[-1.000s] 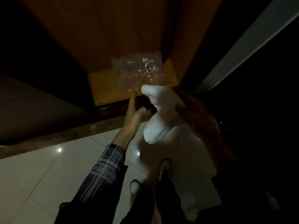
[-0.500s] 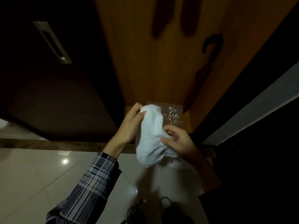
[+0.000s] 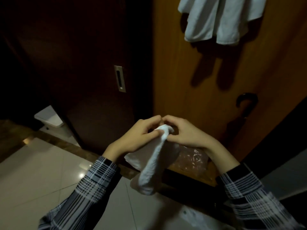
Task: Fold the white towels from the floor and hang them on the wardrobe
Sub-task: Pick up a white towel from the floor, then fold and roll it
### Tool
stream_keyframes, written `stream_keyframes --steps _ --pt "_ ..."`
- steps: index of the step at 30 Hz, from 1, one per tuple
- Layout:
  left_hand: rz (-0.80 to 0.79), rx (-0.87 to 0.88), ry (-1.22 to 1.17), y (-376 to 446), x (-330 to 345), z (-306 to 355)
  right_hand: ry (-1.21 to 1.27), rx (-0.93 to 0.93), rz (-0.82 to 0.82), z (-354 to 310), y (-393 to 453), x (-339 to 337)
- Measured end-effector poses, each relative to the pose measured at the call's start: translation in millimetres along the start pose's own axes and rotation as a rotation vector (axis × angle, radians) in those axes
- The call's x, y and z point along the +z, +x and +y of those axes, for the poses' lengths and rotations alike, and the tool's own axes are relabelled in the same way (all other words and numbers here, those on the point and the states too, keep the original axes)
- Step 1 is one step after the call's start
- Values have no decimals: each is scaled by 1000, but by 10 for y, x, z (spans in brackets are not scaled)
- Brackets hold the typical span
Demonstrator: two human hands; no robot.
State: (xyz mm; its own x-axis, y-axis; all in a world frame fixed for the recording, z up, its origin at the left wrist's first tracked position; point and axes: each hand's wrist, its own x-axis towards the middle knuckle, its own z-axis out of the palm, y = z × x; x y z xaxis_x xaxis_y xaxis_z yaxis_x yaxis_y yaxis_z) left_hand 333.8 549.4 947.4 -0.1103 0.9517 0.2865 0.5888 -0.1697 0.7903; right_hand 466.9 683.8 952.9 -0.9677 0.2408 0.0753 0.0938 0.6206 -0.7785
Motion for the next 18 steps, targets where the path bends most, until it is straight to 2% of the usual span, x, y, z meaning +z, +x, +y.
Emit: stream_keyframes --steps 4,8,11,16,18 --pt "133 26 312 -114 -138 109 -206 -42 73 -12 74 -117" --pt "223 6 609 -227 -244 176 -234 -87 112 -67 54 -244" --pt "209 -47 659 -306 -264 237 -249 -138 102 -119 35 -306" --pt "67 -254 849 -368 -322 271 -322 -188 147 -129 26 -370" --pt "73 -354 885 -410 -383 211 -347 -188 176 -124 33 -423"
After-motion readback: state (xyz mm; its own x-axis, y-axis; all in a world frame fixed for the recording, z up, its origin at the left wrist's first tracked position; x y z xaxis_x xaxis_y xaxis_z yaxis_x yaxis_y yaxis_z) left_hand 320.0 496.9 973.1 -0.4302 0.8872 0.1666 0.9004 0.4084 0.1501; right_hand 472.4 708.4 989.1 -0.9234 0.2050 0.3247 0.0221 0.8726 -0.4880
